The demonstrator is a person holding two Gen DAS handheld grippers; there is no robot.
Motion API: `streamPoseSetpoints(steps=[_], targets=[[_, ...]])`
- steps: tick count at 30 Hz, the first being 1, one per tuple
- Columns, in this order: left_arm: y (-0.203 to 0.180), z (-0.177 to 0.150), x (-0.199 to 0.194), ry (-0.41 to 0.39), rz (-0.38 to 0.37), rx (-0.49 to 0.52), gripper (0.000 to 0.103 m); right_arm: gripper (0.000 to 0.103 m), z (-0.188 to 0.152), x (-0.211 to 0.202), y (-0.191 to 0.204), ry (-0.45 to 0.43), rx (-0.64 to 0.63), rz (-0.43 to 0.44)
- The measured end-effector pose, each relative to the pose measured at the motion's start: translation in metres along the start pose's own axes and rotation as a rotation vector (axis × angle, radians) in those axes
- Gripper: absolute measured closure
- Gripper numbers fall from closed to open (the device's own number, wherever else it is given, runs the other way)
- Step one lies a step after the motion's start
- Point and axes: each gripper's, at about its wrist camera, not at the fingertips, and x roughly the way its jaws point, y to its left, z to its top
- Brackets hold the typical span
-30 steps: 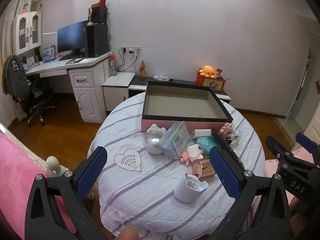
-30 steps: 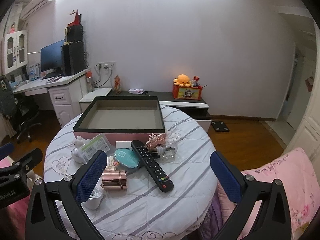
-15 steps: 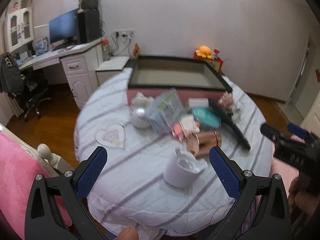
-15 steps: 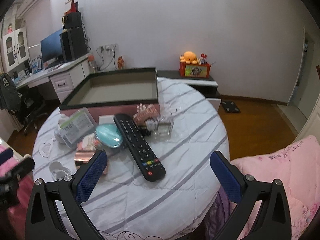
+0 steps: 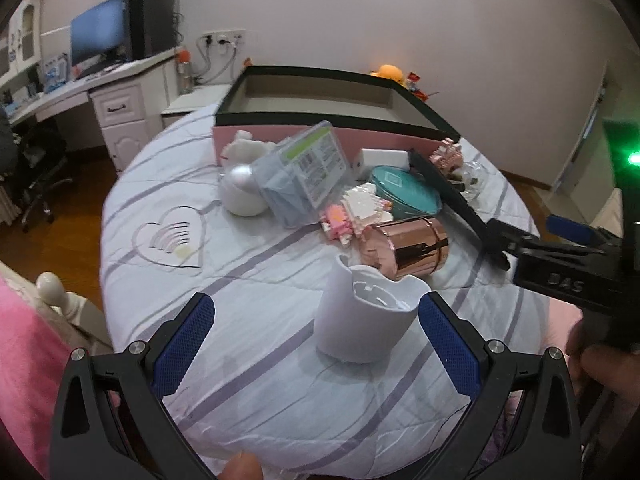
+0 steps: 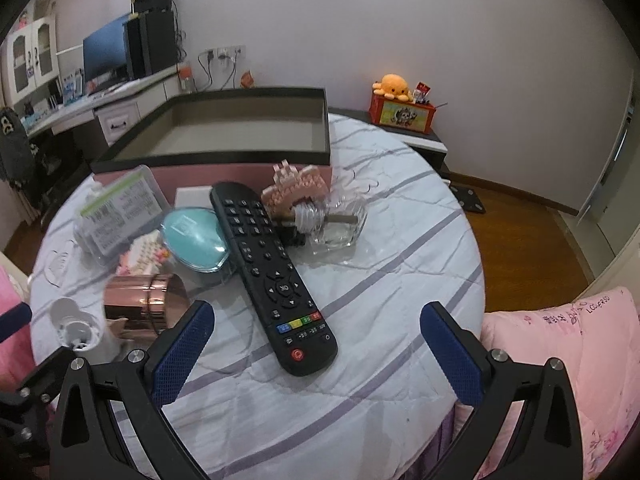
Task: Organize rigid objects
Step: 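Grasp the white plastic holder with the left tool while the right tool grasps the black remote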
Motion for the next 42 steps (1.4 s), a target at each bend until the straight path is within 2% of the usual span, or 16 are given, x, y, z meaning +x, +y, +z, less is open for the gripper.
streamPoseSetpoints(steps=[5, 8, 10, 14, 15, 17, 22, 25, 26, 27, 31, 42], targets=[[-0.003, -0.001, 0.009, 0.011, -0.05, 0.009, 0.0, 0.0, 0.003, 0.018, 0.001, 0.027, -0.025, -0.003], [-0.006, -0.001, 0.018, 0.025, -0.059, 0.012, 0.0, 0.0, 0.006, 0.029, 0.002, 0.047, -0.043, -0.001], [-0.005, -0.001, 0.024, 0.038, -0.038, 0.009, 0.0, 0.001, 0.007, 0.035, 0.003, 0.052, -0.053, 0.009], [0.003, 0.004, 0.032, 0.043, -0.053, -0.033, 0.001, 0.014, 0.011, 0.046, 0.009, 0.067, -0.084, 0.028], [0.005, 0.006, 0.034, 0.043, -0.054, -0.039, 0.001, 0.022, 0.011, 0.048, 0.01, 0.069, -0.086, 0.029], [0.004, 0.008, 0.037, 0.05, -0.036, -0.026, 0.005, 0.03, 0.012, 0.051, 0.013, 0.073, -0.093, 0.036], [-0.004, 0.004, 0.044, 0.069, -0.019, 0.02, 0.014, 0.038, 0.009, 0.059, 0.017, 0.08, -0.095, 0.063], [-0.008, 0.002, 0.043, 0.062, -0.03, 0.045, 0.029, 0.057, 0.01, 0.058, 0.017, 0.067, -0.091, 0.088], [-0.008, 0.002, 0.042, 0.059, -0.043, 0.047, 0.039, 0.064, 0.01, 0.058, 0.017, 0.066, -0.093, 0.098], [-0.009, 0.002, 0.042, 0.063, -0.06, 0.047, 0.049, 0.066, 0.01, 0.058, 0.017, 0.067, -0.094, 0.106], [-0.01, 0.001, 0.04, 0.066, -0.071, 0.05, 0.049, 0.083, 0.01, 0.053, 0.016, 0.059, -0.087, 0.125], [0.006, 0.005, 0.026, 0.046, -0.071, 0.003, 0.049, 0.09, 0.011, 0.034, 0.014, 0.028, -0.052, 0.201]])
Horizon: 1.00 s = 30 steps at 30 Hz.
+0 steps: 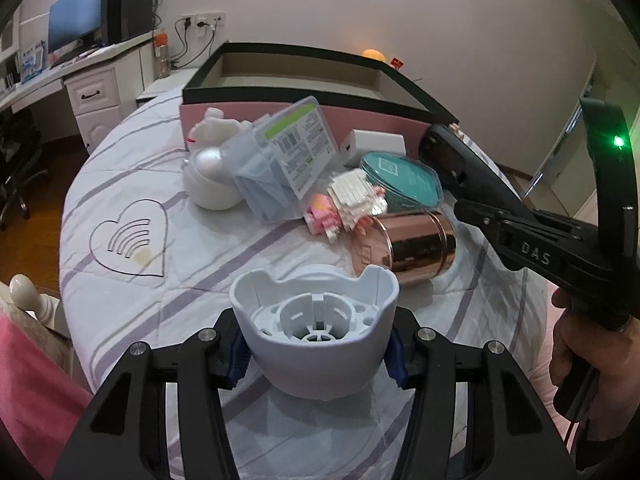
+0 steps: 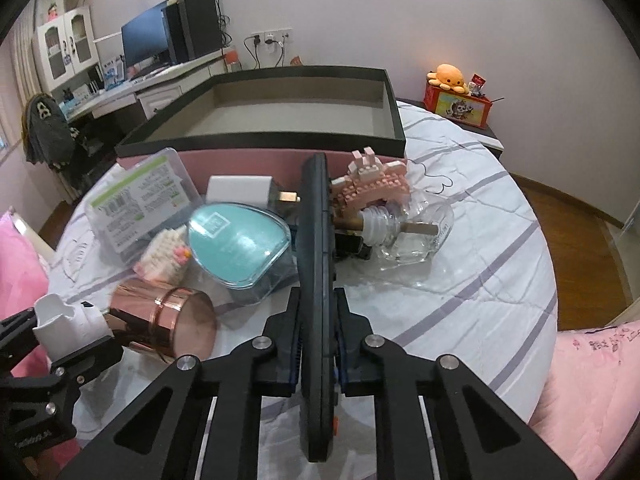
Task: Organize rigid objects
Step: 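Grasp the white plastic holder with the left tool while the right tool grasps the black remote, then carry the holder and remote into the pink box and open both tools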
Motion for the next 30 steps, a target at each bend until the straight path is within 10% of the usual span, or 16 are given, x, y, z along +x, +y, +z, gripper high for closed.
streamPoseSetpoints(steps=[17, 30], targets=[[0.011, 0.031, -0.024, -0.062, 0.042, -0.015, 0.049, 0.09, 0.009, -0.029, 0.001, -0.066, 0.047, 0.098], [0.005, 0.113, -0.041, -0.195, 0.129, 0.014, 0.049, 0.09, 0.068, -0.05, 0.015, -0.167, -0.002, 0.132]])
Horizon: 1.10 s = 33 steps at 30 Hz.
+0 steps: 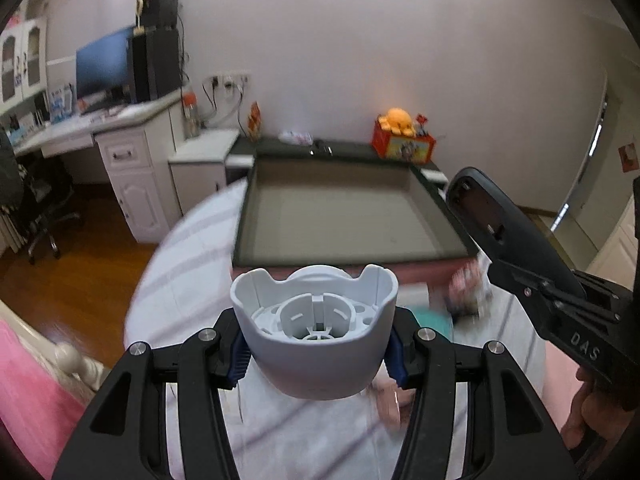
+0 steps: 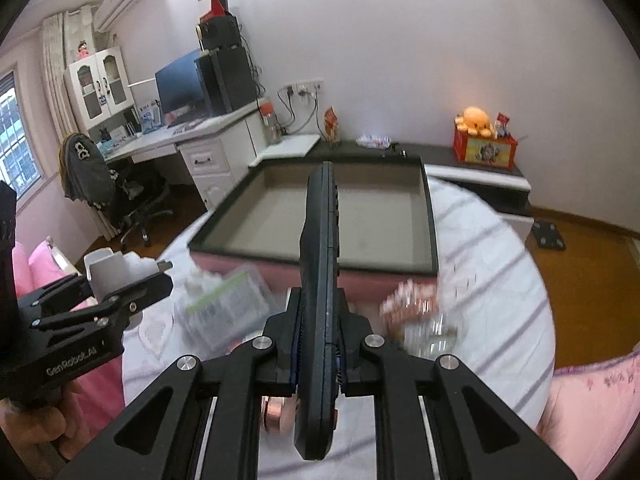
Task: Organize rigid objects
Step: 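Carry the holder and remote into the pink box and open both tools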
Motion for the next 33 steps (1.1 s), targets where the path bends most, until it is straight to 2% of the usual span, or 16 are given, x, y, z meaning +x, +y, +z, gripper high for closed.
streamPoseSetpoints(steps=[7, 10, 17, 22, 23, 25, 26, 27, 28, 29, 31, 33], targets=[[-0.003, 0.062, 0.027, -0.099, 0.031, -0.003, 0.049, 0.09, 0.053, 0.03, -0.009, -0.027, -0.003, -0.007], [-0.002, 0.08, 0.053, -0.094, 0.037, -0.009, 0.049, 0.09, 0.071, 0.057, -0.016, -0.008, 0.014, -0.004], [-0.003, 0.091, 0.136, 0.019, 0.059, 0.003, 0.049, 0.09, 0.089, 0.131, -0.034, 0.108, 0.042, -0.017], [-0.004, 0.084, 0.176, 0.141, 0.043, 0.008, 0.049, 0.09, 0.076, 0.171, -0.044, 0.223, 0.044, -0.032], [-0.003, 0.085, 0.177, 0.142, 0.049, 0.007, 0.047, 0.09, 0.074, 0.175, -0.045, 0.24, 0.042, -0.035], [-0.005, 0.087, 0.175, 0.135, 0.073, 0.027, 0.031, 0.089, 0.067, 0.182, -0.044, 0.276, 0.029, -0.039], [-0.006, 0.088, 0.174, 0.129, 0.087, 0.032, 0.015, 0.087, 0.065, 0.185, -0.043, 0.289, 0.022, -0.037], [-0.006, 0.089, 0.172, 0.121, 0.097, 0.033, 0.005, 0.079, 0.063, 0.186, -0.043, 0.29, 0.02, -0.037], [-0.006, 0.089, 0.169, 0.108, 0.097, 0.034, 0.004, 0.063, 0.062, 0.185, -0.042, 0.287, 0.016, -0.038], [-0.005, 0.089, 0.166, 0.099, 0.088, 0.034, 0.003, 0.054, 0.061, 0.184, -0.041, 0.282, 0.013, -0.039], [-0.005, 0.089, 0.161, 0.095, 0.09, 0.035, 0.001, 0.022, 0.061, 0.179, -0.039, 0.267, 0.011, -0.043], [-0.006, 0.089, 0.152, 0.09, 0.095, 0.038, 0.001, 0.019, 0.061, 0.172, -0.036, 0.251, 0.002, -0.047]])
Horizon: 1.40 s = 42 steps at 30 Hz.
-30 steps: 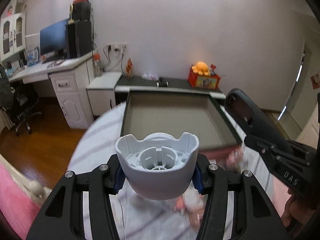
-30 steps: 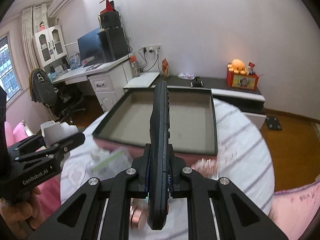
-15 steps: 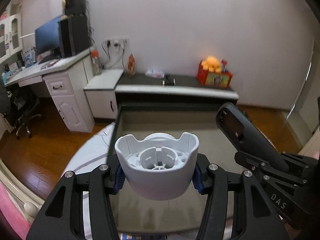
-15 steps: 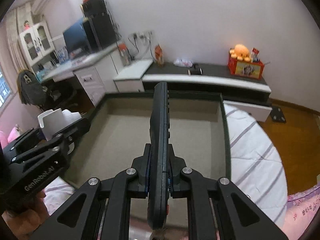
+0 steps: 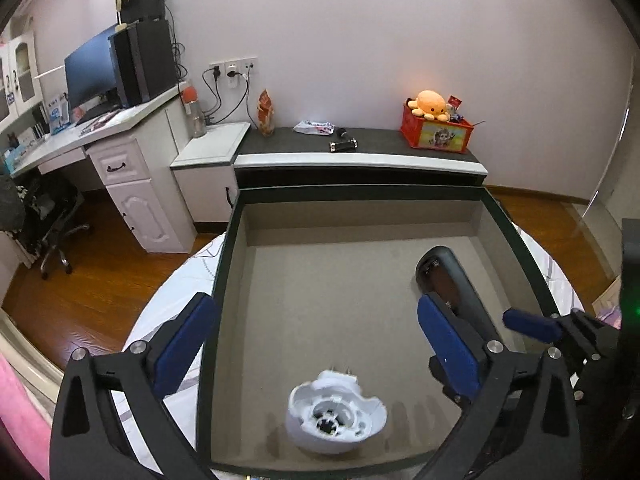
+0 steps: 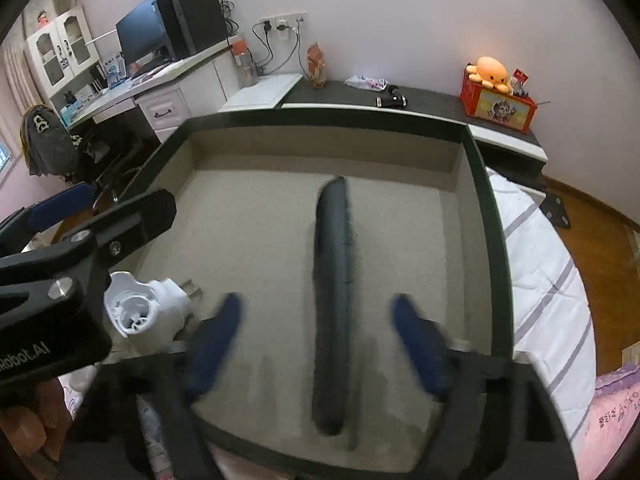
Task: Organize rigid objects
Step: 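Carry the holder and remote into the pink box and open both tools, then withdraw both tools from the box back over the table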
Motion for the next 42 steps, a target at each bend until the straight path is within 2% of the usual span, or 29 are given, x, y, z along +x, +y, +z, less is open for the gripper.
streamPoseSetpoints(steps=[3, 6, 7, 12, 20, 30, 38, 42], targets=[[0.005, -0.001, -0.022, -0.046, -0.009, -0.02, 0.0, 0.017, -0.002, -0.018, 0.001, -0.047, 0.013, -0.019], [0.009, -0.007, -0.056, -0.114, -0.018, -0.046, 0.0, 0.002, -0.006, -0.045, -0.004, -0.126, 0.056, -0.029], [0.01, -0.009, -0.066, -0.131, -0.016, -0.052, 0.0, 0.0, -0.009, -0.054, -0.005, -0.152, 0.065, -0.029], [0.016, -0.025, -0.114, -0.184, -0.01, -0.077, 0.0, 0.0, -0.026, -0.102, -0.004, -0.251, 0.103, -0.015], [0.014, -0.063, -0.175, -0.211, 0.013, -0.072, 0.0, 0.0, -0.072, -0.176, 0.005, -0.389, 0.139, -0.018], [0.016, -0.114, -0.217, -0.208, 0.028, -0.098, 0.0, 0.0, -0.127, -0.221, 0.018, -0.428, 0.142, -0.031], [0.013, -0.157, -0.247, -0.248, 0.039, -0.109, 0.0, 0.0, -0.177, -0.239, 0.035, -0.446, 0.122, -0.057], [0.01, -0.176, -0.251, -0.242, 0.019, -0.103, 0.0, 0.0, -0.195, -0.24, 0.042, -0.424, 0.104, -0.079]])
